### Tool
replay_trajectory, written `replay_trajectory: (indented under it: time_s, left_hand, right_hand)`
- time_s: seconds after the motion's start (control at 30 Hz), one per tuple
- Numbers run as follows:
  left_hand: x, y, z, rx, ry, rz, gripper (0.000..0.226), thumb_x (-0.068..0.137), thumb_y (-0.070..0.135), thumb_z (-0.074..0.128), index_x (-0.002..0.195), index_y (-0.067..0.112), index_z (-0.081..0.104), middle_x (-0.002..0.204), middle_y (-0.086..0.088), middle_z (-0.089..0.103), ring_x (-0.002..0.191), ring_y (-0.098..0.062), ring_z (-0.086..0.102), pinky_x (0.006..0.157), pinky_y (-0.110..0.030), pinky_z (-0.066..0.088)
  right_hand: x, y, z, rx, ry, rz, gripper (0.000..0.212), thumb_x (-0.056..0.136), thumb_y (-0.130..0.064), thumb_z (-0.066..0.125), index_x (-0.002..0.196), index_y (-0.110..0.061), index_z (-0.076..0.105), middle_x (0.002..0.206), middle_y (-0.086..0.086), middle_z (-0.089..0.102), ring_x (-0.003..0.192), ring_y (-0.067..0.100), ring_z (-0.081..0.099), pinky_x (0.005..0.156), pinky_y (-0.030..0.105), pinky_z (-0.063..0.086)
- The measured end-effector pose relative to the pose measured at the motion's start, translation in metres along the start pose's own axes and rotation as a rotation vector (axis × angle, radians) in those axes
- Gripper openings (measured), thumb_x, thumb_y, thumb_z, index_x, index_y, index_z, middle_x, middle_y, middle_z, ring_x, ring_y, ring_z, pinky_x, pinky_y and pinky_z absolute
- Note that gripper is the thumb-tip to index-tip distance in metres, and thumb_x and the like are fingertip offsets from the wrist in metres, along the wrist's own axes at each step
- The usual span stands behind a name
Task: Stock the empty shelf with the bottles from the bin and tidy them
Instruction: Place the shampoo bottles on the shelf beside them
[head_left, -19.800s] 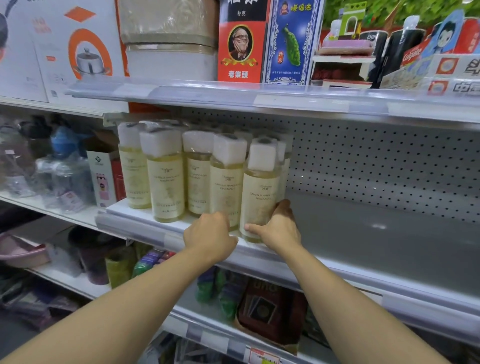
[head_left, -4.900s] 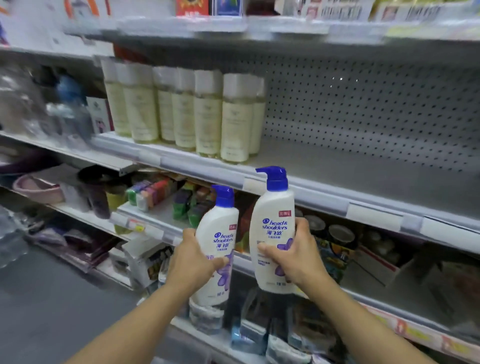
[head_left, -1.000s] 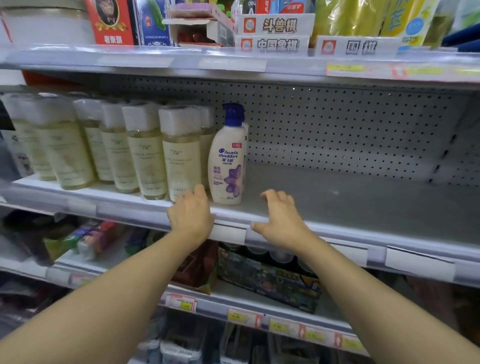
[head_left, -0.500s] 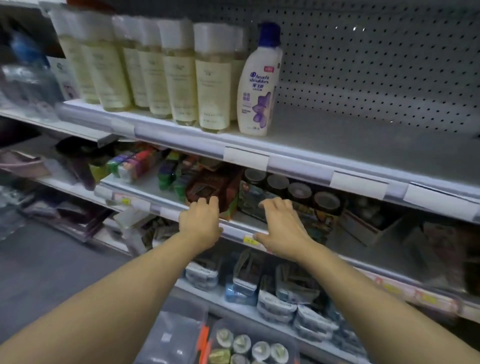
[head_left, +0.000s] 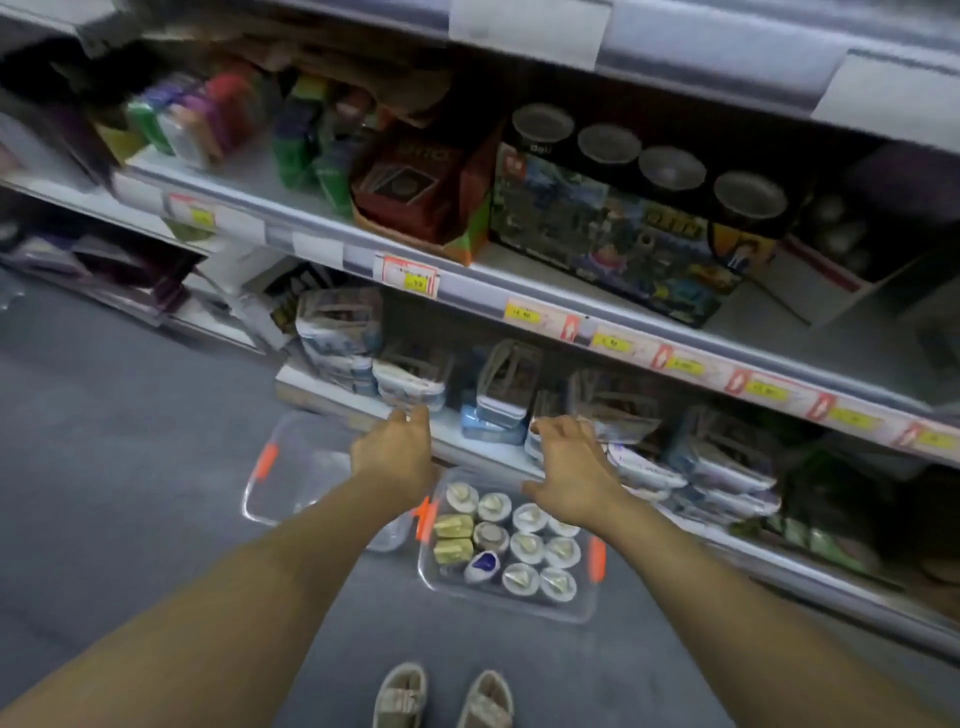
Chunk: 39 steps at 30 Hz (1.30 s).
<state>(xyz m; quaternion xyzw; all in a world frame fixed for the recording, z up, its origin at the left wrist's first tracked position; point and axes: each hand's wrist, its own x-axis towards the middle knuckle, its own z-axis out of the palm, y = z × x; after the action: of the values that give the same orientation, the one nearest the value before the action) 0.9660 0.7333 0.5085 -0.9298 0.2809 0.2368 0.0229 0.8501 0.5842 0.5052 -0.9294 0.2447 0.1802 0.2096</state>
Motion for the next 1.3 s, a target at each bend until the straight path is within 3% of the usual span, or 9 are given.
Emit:
replay_trajectory:
  time_s: [0.23,0.67,0.8,1.07,1.3]
  left_hand:
    - [0.024,-0.019,0.086,0.05,-0.183,0.03,0.06,0.088,0.04,0.06,0.134,0.014,0.032,0.129,-0.01,0.047,0.12,-0.029,0.049,0.091,-0.037,0.043]
    - [0.076,-0.036,0.242,0.047,-0.318,0.106,0.064,0.085,0.044,0.064,0.135,0.016,0.033,0.134,-0.007,0.044,0.118,-0.026,0.052,0.091,-0.038,0.047]
    - [0.092,-0.041,0.294,0.006,-0.334,0.1,0.069,0.084,0.046,0.064,0.139,0.018,0.031,0.144,-0.006,0.039,0.123,-0.025,0.05,0.092,-0.038,0.046]
    - [0.133,-0.04,0.396,-0.108,-0.33,0.08,0.057,0.086,0.041,0.063,0.132,0.019,0.038,0.128,-0.004,0.052,0.117,-0.023,0.053,0.088,-0.035,0.045]
    - [0.164,-0.036,0.467,-0.111,-0.221,0.127,0.054,0.087,0.039,0.061,0.132,0.02,0.038,0.129,-0.004,0.049,0.117,-0.022,0.05,0.09,-0.033,0.044]
  right_hand:
    - [0.015,0.03,0.092,0.093,-0.116,0.155,0.06,0.084,-0.035,0.065,0.133,-0.012,0.039,0.138,0.011,0.038,0.129,0.029,0.03,0.103,0.033,0.033]
    - [0.048,0.069,0.251,0.184,-0.207,0.323,0.065,0.083,-0.03,0.068,0.137,-0.012,0.037,0.137,0.01,0.04,0.129,0.028,0.032,0.104,0.035,0.035]
    - [0.069,0.084,0.301,0.198,-0.223,0.32,0.068,0.083,-0.028,0.07,0.139,-0.013,0.035,0.139,0.009,0.04,0.13,0.028,0.032,0.105,0.035,0.035]
    - [0.126,0.119,0.402,0.182,-0.238,0.256,0.071,0.083,-0.023,0.069,0.142,-0.017,0.032,0.139,0.006,0.039,0.129,0.025,0.034,0.103,0.032,0.034]
    - [0.17,0.141,0.481,0.155,-0.144,0.139,0.07,0.081,-0.013,0.066,0.144,-0.021,0.035,0.141,0.002,0.043,0.127,0.024,0.038,0.102,0.034,0.037]
